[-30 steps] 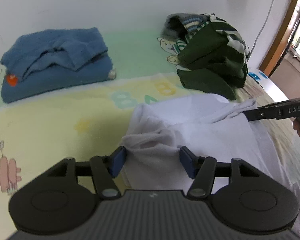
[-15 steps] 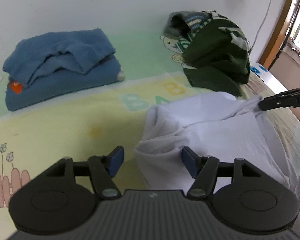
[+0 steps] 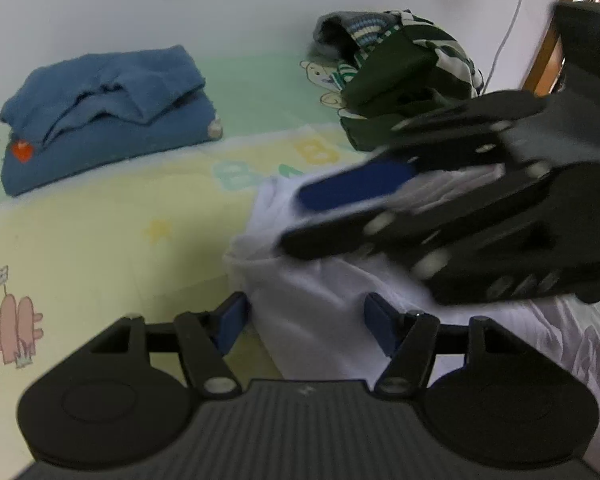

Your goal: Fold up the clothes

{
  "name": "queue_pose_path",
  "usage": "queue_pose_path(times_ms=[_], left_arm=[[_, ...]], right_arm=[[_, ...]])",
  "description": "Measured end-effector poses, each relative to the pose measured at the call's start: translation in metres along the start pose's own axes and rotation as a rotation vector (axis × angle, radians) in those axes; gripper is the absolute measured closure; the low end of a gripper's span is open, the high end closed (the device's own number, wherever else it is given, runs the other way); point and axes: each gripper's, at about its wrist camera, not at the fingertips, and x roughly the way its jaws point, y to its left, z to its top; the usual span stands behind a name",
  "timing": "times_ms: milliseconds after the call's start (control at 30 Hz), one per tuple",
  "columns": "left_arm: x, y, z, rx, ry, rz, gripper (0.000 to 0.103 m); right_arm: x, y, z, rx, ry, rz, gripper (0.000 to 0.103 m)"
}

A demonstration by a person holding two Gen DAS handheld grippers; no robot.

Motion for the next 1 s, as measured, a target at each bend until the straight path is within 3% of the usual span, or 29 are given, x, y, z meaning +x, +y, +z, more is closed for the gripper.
queue_pose_path(times_ms=[100, 367, 433, 500, 567, 633, 700, 767, 800, 833, 900, 1000], left_arm=[[0.0, -0.002, -0.002, 0.008, -0.015, 0.015, 0.036], [0.002, -0.004, -0.005, 0.019, -0.031, 0.032, 0.031], [0.001, -0.003, -0.005, 0.015, -0.033, 0.027, 0.032], [0.001, -0.002, -0.005, 0.008, -0.035, 0.02, 0.032], [0.001, -0.001, -0.006, 0.003, -0.038, 0.015, 0.032], [0.001, -0.003, -0.006, 0.012, -0.038, 0.02, 0.031], [0.002, -0.006, -0.007, 0.027, -0.037, 0.029, 0.029], [0.004, -0.009, -0.008, 0.046, -0.038, 0.044, 0.029], [0.004, -0.011, -0.008, 0.056, -0.038, 0.052, 0.029], [0.004, -0.012, -0.009, 0.058, -0.042, 0.055, 0.029], [0.003, -0.013, -0.011, 0.057, -0.052, 0.057, 0.032], [0.002, -0.014, -0.014, 0.042, -0.073, 0.05, 0.043]], right_arm=[[0.014, 0.002, 0.003, -0.03, 0.023, -0.034, 0.1], [0.017, -0.037, 0.002, 0.094, -0.025, -0.203, 0.103], [0.014, -0.051, -0.003, 0.191, -0.042, -0.167, 0.103], [-0.004, -0.056, -0.004, 0.264, -0.108, -0.144, 0.096], [-0.016, -0.053, 0.001, 0.275, -0.129, -0.043, 0.09], [-0.013, -0.041, 0.007, 0.203, -0.082, 0.005, 0.08], [0.001, -0.024, 0.01, 0.08, -0.025, -0.036, 0.072], [0.017, -0.016, 0.008, 0.004, 0.019, -0.062, 0.076], [0.019, -0.017, 0.007, 0.013, 0.028, -0.045, 0.091], [0.021, -0.02, 0.005, 0.028, 0.036, -0.024, 0.099], [0.016, -0.021, 0.004, 0.03, 0.005, -0.03, 0.1], [0.006, -0.036, 0.003, 0.139, -0.055, -0.046, 0.1]])
